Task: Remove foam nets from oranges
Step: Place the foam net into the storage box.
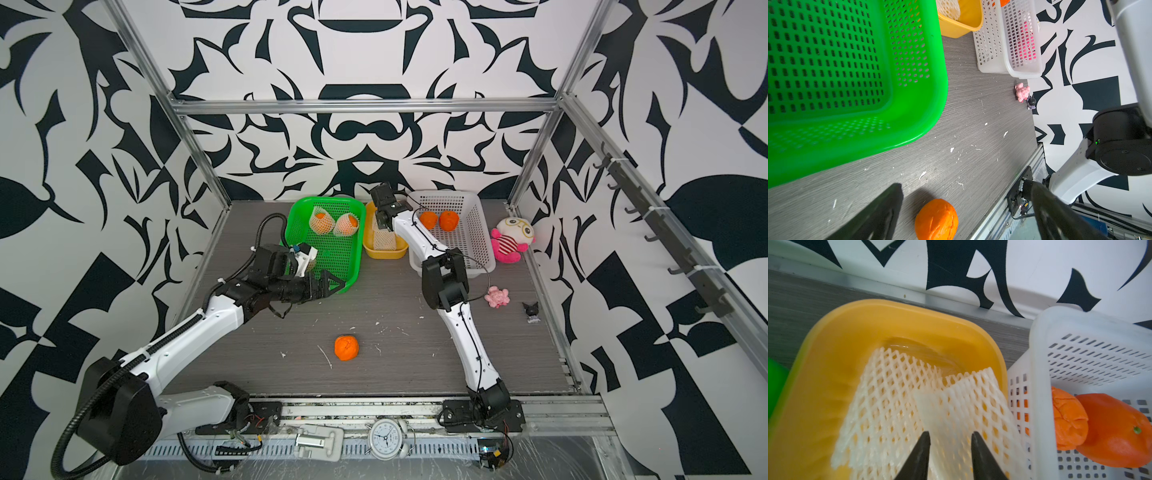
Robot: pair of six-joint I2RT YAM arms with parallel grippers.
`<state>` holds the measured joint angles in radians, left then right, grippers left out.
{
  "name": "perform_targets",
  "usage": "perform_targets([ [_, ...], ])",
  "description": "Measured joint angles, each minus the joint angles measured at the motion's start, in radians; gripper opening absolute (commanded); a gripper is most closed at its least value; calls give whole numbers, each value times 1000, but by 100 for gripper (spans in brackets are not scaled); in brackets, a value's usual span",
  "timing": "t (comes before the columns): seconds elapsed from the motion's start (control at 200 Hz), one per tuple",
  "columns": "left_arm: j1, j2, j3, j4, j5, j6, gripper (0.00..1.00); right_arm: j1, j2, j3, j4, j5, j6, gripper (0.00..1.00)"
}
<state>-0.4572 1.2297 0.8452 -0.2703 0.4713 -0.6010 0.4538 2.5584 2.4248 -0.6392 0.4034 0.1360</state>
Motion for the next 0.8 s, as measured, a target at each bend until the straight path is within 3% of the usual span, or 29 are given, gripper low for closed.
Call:
perform_targets([
  [0.385, 0, -1, -18, 19, 8, -5, 99, 7, -21, 2, -4, -8, -9, 53],
  [0.8, 0, -16, -21, 12, 7, -13, 100, 21, -183, -7, -23, -51, -9, 56],
])
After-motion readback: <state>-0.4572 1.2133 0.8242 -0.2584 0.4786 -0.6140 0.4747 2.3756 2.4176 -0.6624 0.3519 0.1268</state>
